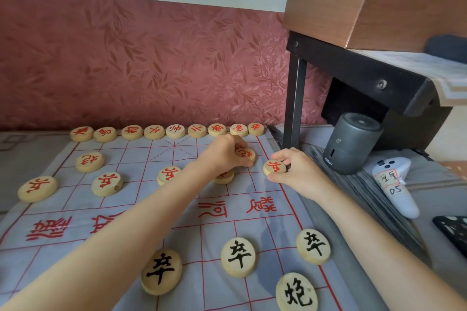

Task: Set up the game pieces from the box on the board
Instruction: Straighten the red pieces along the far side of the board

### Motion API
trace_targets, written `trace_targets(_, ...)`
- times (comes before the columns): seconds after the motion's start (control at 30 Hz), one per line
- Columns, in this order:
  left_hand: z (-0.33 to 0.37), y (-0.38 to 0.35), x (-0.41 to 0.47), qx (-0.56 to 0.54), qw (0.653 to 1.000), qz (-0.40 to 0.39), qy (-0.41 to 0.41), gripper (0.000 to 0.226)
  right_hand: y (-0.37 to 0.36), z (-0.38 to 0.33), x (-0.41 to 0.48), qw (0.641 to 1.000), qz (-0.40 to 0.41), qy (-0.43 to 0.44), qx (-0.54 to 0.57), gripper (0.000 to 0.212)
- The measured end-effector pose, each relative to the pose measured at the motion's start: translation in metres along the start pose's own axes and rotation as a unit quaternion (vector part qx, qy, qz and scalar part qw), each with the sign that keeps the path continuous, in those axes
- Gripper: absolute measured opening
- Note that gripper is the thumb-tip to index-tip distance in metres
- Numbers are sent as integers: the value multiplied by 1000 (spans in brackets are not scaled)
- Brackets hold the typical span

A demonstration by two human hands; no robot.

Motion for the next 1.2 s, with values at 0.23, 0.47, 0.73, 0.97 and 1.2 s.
trace_targets(0.23,-2,-3,0,-4,1000,24,11,55,-2,3,-1,999,-19,5,28,51)
trace_targets(0.47,-2,-5,-2,-9,999,30,31,55,-3,4,-1,998,-29,1,64,52)
trace_targets(0.73,-3,-5,-1,-11,998,22,50,55,-4,4,-3,997,-27,-2,66,51)
trace_targets(0.97,-2,-4,-1,0,999,-1,40,64,-5,6,-4,996,-35,-1,84,56)
trace_targets(1.2,4,7,4,-11,997,-46,54,66,-3,3,-7,996,-44,2,81,65)
Point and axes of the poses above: each hand's wrist, its own x-axis towards the middle knuckle, its own y-axis out of the back of the hand, z = x × y, the point moved 4 cm from there along x, towards the middle knuckle, and after that the axes turned 13 degrees about -x, right-handed, at the moved point
